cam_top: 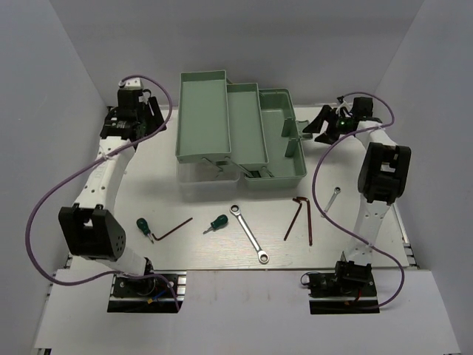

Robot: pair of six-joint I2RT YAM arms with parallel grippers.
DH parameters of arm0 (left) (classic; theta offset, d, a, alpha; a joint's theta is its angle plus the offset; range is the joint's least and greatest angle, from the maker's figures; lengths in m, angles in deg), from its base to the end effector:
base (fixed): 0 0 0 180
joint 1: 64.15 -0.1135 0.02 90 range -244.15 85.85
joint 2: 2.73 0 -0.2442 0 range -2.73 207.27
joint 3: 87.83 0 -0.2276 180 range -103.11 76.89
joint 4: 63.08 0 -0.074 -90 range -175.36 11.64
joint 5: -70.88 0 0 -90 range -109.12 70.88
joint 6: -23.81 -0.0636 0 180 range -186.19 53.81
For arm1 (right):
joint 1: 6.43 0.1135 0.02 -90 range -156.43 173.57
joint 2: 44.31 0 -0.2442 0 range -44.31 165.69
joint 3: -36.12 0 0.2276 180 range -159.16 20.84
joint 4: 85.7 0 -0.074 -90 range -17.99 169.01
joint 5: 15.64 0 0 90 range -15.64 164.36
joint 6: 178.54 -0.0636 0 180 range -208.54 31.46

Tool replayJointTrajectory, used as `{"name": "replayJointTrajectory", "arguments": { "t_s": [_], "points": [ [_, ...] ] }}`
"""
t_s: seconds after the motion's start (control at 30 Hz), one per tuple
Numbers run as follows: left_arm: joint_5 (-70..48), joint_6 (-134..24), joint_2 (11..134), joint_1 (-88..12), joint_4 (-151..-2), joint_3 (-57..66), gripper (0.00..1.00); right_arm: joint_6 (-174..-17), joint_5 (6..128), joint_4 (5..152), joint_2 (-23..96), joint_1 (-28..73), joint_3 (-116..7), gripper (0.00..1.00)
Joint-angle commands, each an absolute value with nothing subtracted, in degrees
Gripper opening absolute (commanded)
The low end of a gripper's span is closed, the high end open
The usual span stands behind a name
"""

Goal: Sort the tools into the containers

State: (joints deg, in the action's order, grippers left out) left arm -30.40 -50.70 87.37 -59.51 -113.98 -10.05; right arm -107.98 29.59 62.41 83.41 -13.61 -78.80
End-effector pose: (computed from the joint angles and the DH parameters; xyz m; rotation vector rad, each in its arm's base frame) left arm 0.3491 -0.0159 0.3201 -0.3159 2.2099 0.0300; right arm 0.4779 -0.0151 0.1724 0.1414 2.2751 1.0201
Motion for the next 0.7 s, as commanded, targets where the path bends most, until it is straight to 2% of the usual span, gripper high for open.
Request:
{"name": "replayJointTrajectory", "arguments": {
  "t_s": [0.0, 0.03, 0.07, 0.1, 0.13, 0.2, 0.23, 0.3, 0.33, 0.37, 0.47, 0.5, 0.53, 0.6, 0.63, 0.67],
  "points": [
    [-27.13, -52.21, 77.63, -58.45, -115.62, -10.13, 0.8, -95.76, 37.66, 53.19, 70.27, -14.07, -79.9, 0.91],
    [-21.98, -52.74, 76.04, -58.44, -115.63, -9.34, 0.91, -92.18, 40.15, 52.47, 68.04, -14.07, -75.27, 0.91],
    [-18.36, -52.74, 74.63, -58.44, -115.63, -8.47, 0.94, -88.84, 42.7, 52.03, 65.67, -13.81, -73.23, 0.91],
    [-14.41, -52.74, 73.39, -58.44, -114.93, -6.11, 0.94, -85.67, 49.16, 52.11, 58.68, -13.64, -70.94, 0.91],
    [-6.28, -52.74, 70.77, -58.44, -113.45, -4.34, 0.94, -81.11, 50.1, 52.55, 56.44, -13.63, -63.0, 0.91],
    [1.33, -52.74, 68.3, -57.74, -111.42, 2.16, 0.83, -78.27, 51.33, 52.56, 50.91, -13.9, -58.55, 0.87],
    [5.54, -52.74, 65.94, -57.13, -110.8, 4.18, 0.75, -75.12, 54.55, 51.51, 47.74, -13.81, -53.13, 0.71],
    [8.99, -53.36, 63.38, -56.42, -110.18, 10.07, 0.43, -74.65, 58.52, 47.82, 43.17, -13.72, -47.32, 0.13],
    [9.79, -54.05, 62.14, -55.55, -110.18, 11.74, 0.29, -74.56, 63.59, 46.94, 40.36, -13.72, -45.45, 0.0],
    [10.93, -54.06, 60.04, -54.5, -110.18, 14.8, 0.19, -75.26, 65.12, 46.23, 39.11, -13.72, -40.73, 0.0],
    [11.56, -54.59, 58.18, -52.38, -110.18, 18.07, 0.18, -80.07, 69.7, 42.72, 36.29, -13.9, -37.8, 0.0],
    [12.17, -54.59, 58.18, -50.64, -110.18, 18.09, 0.29, -81.14, 70.49, 39.4, 36.46, -13.9, -37.7, 0.03],
    [12.17, -54.59, 57.57, -49.75, -110.96, 18.7, 0.38, -81.85, 70.41, 38.33, 36.9, -13.81, -37.61, 0.18],
    [11.65, -54.59, 57.56, -47.9, -111.85, 18.7, 0.59, -84.13, 71.1, 37.88, 37.16, -13.55, -36.13, 0.36],
    [9.91, -54.07, 58.17, -45.81, -112.46, 18.7, 0.67, -84.67, 71.28, 37.79, 37.51, -13.46, -35.77, 0.39],
    [9.19, -54.06, 58.18, -44.65, -112.46, 19.92, 0.72, -85.63, 71.72, 37.88, 37.34, -13.63, -35.68, 0.48]
  ]
}}
